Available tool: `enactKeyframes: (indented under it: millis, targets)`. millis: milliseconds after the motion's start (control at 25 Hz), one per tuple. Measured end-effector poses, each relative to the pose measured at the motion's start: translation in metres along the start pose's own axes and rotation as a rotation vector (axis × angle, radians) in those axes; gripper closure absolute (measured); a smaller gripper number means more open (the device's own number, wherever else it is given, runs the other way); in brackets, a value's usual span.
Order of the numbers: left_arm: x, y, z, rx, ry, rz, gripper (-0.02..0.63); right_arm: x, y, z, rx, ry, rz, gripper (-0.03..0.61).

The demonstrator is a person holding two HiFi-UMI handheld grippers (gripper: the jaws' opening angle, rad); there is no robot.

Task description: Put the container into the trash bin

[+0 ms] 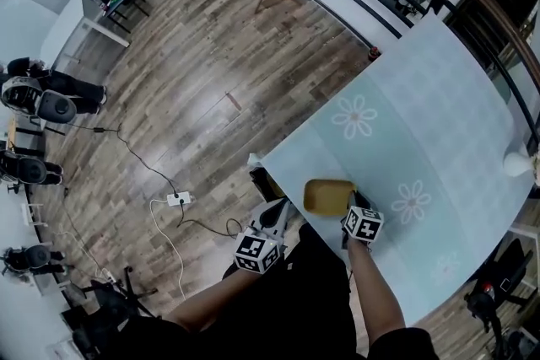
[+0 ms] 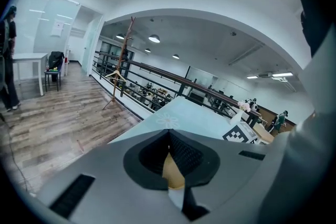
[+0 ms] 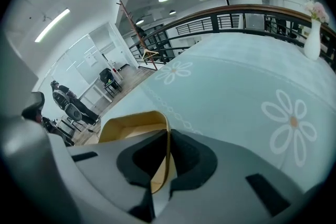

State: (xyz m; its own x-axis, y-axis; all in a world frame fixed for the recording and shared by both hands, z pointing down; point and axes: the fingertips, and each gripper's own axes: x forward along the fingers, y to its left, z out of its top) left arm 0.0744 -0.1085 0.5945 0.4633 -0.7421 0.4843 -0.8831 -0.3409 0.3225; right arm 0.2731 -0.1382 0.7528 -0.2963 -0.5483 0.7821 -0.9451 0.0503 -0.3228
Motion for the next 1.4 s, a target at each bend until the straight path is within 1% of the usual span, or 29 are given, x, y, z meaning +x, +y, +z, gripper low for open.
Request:
enactKeyframes:
  millis: [80, 160, 280, 360, 480, 640, 720, 840, 960, 1040, 1120, 1200, 1280, 1400]
  targets:
    - [-0.011, 0.009, 0.000, -0.009, -0.015, 0.015, 0.604, -0.006, 0.012, 0.004, -0.036, -0.008, 0.007, 0.535]
    - [-0.023, 0.024, 0.000, -0.004, -0.038, 0.035, 0.604, -0.008, 0.025, 0.003, -0.051, -0.012, 0.022, 0.535]
    - [-0.043, 0.063, -0.004, -0.016, -0.077, 0.083, 0.604, -0.008, 0.051, -0.009, -0.057, -0.006, 0.036, 0.535]
    - [-0.059, 0.091, -0.004, -0.033, -0.092, 0.100, 0.604, -0.009, 0.075, -0.015, -0.059, -0.006, 0.038, 0.535]
    - [-0.084, 0.124, -0.001, -0.027, -0.093, 0.075, 0.604, -0.016, 0.117, -0.026, -0.029, -0.012, 0.025, 0.535]
    - [-0.108, 0.156, -0.009, -0.017, -0.066, -0.012, 0.604, -0.018, 0.171, -0.043, -0.003, -0.070, -0.014, 0.535]
    - [-0.115, 0.166, -0.012, 0.005, -0.053, -0.069, 0.604, -0.014, 0.196, -0.055, 0.042, -0.101, -0.035, 0.535]
    - [-0.129, 0.174, -0.011, 0.050, -0.044, -0.157, 0.604, -0.008, 0.225, -0.083, 0.155, -0.108, -0.069, 0.535]
    - [-0.141, 0.189, -0.009, 0.088, -0.019, -0.214, 0.604, -0.005, 0.242, -0.105, 0.259, -0.118, -0.121, 0.535]
    - [-0.144, 0.198, -0.008, 0.079, -0.013, -0.235, 0.604, 0.000, 0.244, -0.117, 0.304, -0.133, -0.157, 0.535]
    - [-0.147, 0.205, -0.012, 0.040, -0.008, -0.245, 0.604, 0.009, 0.242, -0.135, 0.338, -0.132, -0.182, 0.535]
    - [-0.143, 0.208, -0.018, 0.027, 0.002, -0.252, 0.604, 0.022, 0.237, -0.148, 0.373, -0.139, -0.199, 0.535]
    - [-0.131, 0.210, -0.029, 0.033, 0.025, -0.254, 0.604, 0.038, 0.223, -0.157, 0.430, -0.159, -0.224, 0.535]
    - [-0.122, 0.209, -0.052, 0.019, 0.072, -0.254, 0.604, 0.063, 0.207, -0.182, 0.519, -0.177, -0.257, 0.535]
